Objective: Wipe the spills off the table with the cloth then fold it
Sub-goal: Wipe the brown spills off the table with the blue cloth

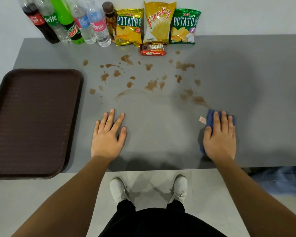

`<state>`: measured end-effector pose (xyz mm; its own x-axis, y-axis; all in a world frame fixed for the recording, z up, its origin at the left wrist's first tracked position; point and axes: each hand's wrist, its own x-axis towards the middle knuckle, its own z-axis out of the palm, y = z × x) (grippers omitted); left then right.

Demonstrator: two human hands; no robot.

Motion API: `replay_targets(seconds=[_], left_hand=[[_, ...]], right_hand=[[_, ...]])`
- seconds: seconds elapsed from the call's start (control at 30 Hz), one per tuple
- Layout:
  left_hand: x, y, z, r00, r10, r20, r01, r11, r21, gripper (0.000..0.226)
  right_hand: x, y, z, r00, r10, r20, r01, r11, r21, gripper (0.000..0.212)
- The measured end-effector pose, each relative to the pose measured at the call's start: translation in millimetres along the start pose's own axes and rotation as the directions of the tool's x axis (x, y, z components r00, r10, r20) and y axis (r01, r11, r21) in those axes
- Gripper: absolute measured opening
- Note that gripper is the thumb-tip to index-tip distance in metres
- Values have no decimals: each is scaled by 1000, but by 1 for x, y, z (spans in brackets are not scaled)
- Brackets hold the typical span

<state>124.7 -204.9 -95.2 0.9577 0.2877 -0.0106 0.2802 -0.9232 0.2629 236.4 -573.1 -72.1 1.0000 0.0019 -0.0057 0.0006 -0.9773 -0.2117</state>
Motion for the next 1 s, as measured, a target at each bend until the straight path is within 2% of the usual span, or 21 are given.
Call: replay_targets(seconds=[0.1,0.17,0.3,0.5,0.67,0.83,1.0], left_hand=[[0,0,0,1000,-3,-1,3,1000,2,56],[0,0,0,1000,-1,1,1,1000,1,56],[0,1,-2,1000,0,2,0,1000,-17,56],[0,1,-3,1000,4,0,-4,1000,-18,56],[-1,1,-2,1000,5,-7,-5,1000,-26,56],[0,0,0,1000,5,-11,-5,1000,-21,56],[0,0,1,1000,4,-20,-4,1000,-13,57]], right_hand=[[-32,-13,3,996,90,-1,-90,996,16,66],[-52,-35,8,995,97,-15,-96,995,24,65],[-64,-84,19,999,-47,9,47,999,3,63],[-4,-106,27,968,-237,77,237,971,7,61],[33,-79,25,990,-143,8,143,990,13,61],[3,-64,22,1000,-18,-25,18,1000,-4,62],[-55,-96,26,997,-70,14,70,998,-2,64]])
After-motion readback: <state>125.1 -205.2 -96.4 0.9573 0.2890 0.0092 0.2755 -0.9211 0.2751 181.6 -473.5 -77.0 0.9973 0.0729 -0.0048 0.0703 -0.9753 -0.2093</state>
